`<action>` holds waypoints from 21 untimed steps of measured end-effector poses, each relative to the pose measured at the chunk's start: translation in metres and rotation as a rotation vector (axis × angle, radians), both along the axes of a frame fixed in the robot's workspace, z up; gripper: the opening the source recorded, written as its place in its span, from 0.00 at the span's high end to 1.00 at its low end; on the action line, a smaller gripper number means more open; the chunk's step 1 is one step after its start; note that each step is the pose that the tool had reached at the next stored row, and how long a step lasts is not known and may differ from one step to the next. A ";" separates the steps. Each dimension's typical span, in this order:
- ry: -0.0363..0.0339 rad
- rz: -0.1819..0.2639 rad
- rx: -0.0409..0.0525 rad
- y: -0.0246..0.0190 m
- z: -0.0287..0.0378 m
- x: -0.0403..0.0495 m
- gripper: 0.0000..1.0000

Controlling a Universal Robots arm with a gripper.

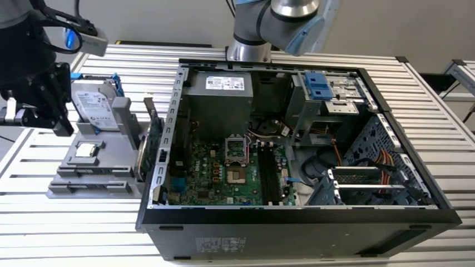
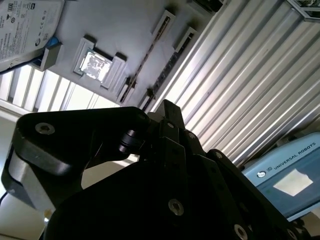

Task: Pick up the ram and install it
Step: 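Pick up the ram and move it above insertion slot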

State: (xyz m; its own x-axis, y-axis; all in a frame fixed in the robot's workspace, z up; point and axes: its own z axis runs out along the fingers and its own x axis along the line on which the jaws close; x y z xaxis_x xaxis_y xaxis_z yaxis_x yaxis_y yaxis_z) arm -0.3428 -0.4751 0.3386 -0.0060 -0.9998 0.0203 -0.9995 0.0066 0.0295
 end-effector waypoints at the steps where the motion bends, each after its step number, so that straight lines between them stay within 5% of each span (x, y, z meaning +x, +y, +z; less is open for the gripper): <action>1: 0.0000 0.000 0.0000 0.0001 -0.0006 0.0000 1.00; 21: 0.0001 0.000 -0.0017 0.0009 -0.0135 0.0000 1.00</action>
State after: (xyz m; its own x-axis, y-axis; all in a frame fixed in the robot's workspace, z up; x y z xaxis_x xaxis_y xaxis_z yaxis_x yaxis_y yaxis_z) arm -0.3428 -0.4742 0.3250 -0.0061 -0.9997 0.0220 -0.9995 0.0067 0.0296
